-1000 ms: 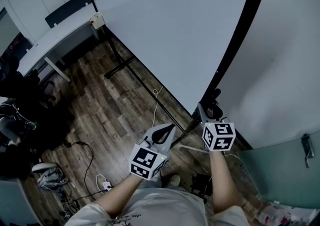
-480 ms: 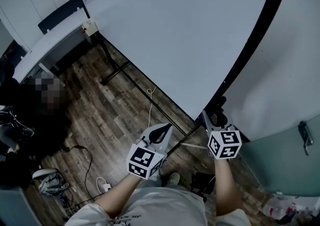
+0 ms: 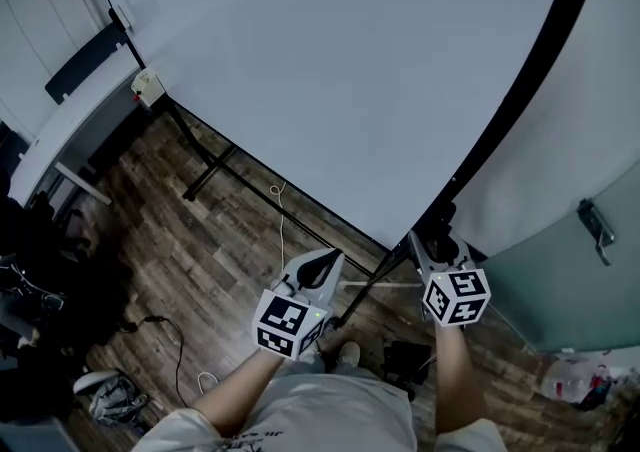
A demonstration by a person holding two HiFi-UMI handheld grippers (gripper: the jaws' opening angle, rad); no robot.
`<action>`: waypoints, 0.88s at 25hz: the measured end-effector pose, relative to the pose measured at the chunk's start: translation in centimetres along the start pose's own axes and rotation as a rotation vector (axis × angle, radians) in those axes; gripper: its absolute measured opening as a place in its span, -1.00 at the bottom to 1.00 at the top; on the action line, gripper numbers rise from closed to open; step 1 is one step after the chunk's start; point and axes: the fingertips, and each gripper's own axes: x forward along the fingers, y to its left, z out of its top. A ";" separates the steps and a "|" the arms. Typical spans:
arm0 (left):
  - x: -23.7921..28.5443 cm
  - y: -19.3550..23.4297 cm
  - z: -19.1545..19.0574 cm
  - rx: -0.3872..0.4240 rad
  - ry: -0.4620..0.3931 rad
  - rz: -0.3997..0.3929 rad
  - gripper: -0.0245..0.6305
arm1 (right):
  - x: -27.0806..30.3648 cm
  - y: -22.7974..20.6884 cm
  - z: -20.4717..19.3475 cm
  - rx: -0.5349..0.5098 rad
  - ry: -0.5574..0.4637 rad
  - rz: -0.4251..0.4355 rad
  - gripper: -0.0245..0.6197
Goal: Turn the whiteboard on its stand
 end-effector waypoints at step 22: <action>1.2 -5.1 0.7 0.033 -0.001 -0.140 -0.89 | -4.2 -3.2 -1.0 0.050 -0.007 -0.043 -0.41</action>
